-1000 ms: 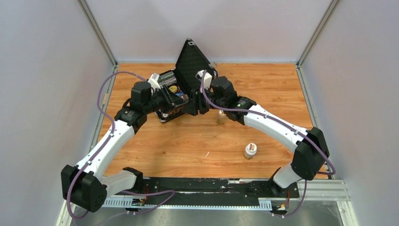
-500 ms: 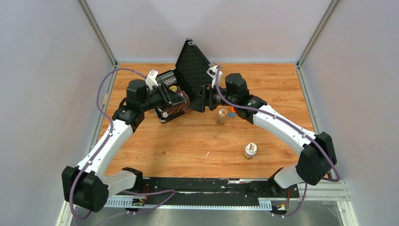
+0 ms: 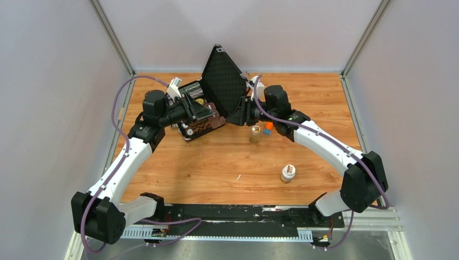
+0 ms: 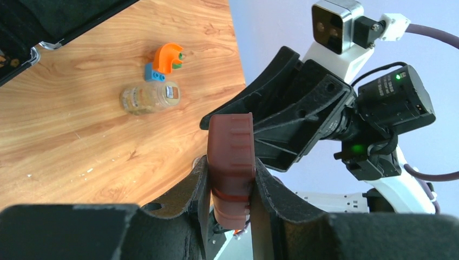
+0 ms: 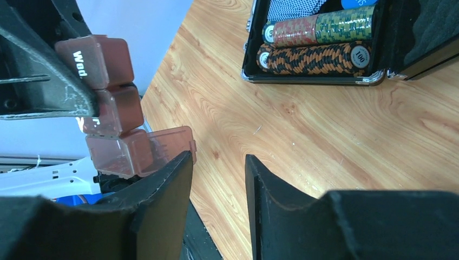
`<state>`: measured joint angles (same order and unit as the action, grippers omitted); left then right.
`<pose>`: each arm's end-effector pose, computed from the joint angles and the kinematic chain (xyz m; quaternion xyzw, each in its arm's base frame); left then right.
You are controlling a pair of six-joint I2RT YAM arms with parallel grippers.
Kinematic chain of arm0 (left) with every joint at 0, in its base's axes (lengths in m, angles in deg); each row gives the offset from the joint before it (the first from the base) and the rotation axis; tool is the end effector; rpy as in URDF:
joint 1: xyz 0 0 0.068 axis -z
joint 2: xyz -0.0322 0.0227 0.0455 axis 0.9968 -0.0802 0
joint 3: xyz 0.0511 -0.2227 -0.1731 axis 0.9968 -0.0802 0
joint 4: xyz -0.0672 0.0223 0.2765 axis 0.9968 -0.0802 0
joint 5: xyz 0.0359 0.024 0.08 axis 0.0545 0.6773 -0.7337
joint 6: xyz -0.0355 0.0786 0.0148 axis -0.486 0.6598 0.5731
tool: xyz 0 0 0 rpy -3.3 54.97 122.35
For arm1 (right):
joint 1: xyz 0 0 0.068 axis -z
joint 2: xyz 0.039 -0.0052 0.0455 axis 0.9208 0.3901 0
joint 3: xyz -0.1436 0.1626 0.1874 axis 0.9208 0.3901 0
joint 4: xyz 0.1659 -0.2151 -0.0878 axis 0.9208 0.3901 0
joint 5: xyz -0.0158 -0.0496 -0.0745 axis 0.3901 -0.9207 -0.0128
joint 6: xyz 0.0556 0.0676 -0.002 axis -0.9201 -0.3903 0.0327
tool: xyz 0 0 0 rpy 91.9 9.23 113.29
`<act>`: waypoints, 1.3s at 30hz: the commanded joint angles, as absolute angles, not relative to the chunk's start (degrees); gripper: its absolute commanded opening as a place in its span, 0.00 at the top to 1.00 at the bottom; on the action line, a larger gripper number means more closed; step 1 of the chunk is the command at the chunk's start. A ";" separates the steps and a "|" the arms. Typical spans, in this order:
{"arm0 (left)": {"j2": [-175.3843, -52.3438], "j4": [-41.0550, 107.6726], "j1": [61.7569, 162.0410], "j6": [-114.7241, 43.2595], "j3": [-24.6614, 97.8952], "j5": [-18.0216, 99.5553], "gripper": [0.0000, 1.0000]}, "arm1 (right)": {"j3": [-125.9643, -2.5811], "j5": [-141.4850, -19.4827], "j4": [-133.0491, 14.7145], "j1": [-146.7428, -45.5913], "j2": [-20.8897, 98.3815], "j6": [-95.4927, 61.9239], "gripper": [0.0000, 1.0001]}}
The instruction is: Sort the pills into containers
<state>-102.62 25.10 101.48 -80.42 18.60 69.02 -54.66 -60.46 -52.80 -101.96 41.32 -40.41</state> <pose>0.2817 -0.1292 0.3382 -0.0839 0.7775 -0.5390 0.3129 0.3031 0.2556 0.3058 -0.1610 0.8114 0.4526 0.3329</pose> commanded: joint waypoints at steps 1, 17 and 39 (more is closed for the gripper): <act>-100.91 29.22 101.31 -80.49 20.19 71.00 1.00 | -55.27 -59.86 -53.87 -102.15 41.59 -41.97 0.59; -100.19 30.31 101.31 -75.62 18.03 73.11 1.00 | -54.01 -44.77 -63.10 -100.70 38.84 -44.63 0.26; -99.56 30.15 101.31 -76.29 16.25 73.05 0.50 | -48.46 -42.64 -74.37 -98.77 39.98 -53.50 1.00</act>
